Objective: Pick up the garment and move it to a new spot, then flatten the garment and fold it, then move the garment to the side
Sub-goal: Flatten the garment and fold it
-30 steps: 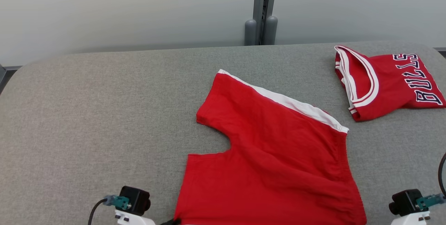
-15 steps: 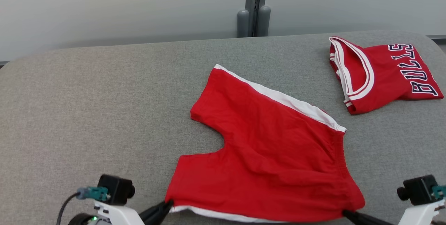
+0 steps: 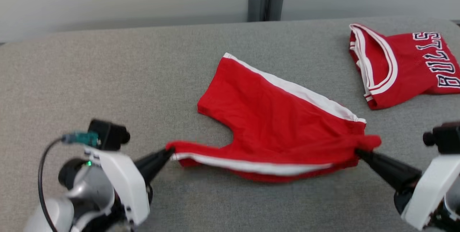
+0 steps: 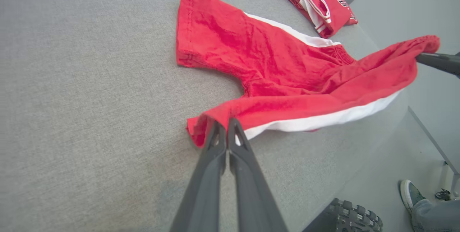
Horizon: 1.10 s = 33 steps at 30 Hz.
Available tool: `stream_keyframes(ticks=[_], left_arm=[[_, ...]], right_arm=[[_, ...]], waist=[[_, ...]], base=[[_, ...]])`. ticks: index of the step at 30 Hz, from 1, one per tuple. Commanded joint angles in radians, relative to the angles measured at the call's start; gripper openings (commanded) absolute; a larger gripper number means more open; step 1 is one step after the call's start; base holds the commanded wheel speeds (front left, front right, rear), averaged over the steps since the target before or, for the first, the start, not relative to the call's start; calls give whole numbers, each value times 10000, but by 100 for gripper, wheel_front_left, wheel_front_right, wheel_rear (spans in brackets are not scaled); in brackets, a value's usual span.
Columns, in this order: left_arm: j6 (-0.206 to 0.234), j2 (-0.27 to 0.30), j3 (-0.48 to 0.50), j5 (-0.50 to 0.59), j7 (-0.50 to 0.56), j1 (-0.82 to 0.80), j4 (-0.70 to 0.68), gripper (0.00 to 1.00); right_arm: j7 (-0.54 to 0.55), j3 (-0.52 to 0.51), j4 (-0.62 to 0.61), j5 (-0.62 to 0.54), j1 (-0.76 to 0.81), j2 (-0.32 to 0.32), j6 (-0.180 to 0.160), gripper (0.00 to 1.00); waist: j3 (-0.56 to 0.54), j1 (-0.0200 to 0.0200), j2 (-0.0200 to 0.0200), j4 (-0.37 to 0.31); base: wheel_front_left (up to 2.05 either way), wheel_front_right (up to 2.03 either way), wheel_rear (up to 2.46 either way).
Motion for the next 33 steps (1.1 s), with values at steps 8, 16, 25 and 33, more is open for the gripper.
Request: stream_keyframes(ticks=[8,16,25,33], left_arm=[[-262,82,41,-421,-58,-3449,2225,0],[-347,428,-177,-204,-510,-8175,5167,0],[-342,710,-389,504,-1856,-12725,7906,0],[-337,556,-767,764,-5011,-15646,9447,0]], right_arm=[[-556,898,1005,415,-2870,-312,9,0],[-1229,2479,2712,1231,-7720,-392,9,0],[-3579,4163,4654,1389,-12822,-6,7,0],[-6746,5122,6573,1144,-16020,258,5,0]], waist=[[1482,0,-1,46],[3426,0,-1,-197],[5033,0,-1,-376],[5692,0,-1,-331]], base=[[0,0,0],[0,0,0],[0,0,0],[0,0,0]])
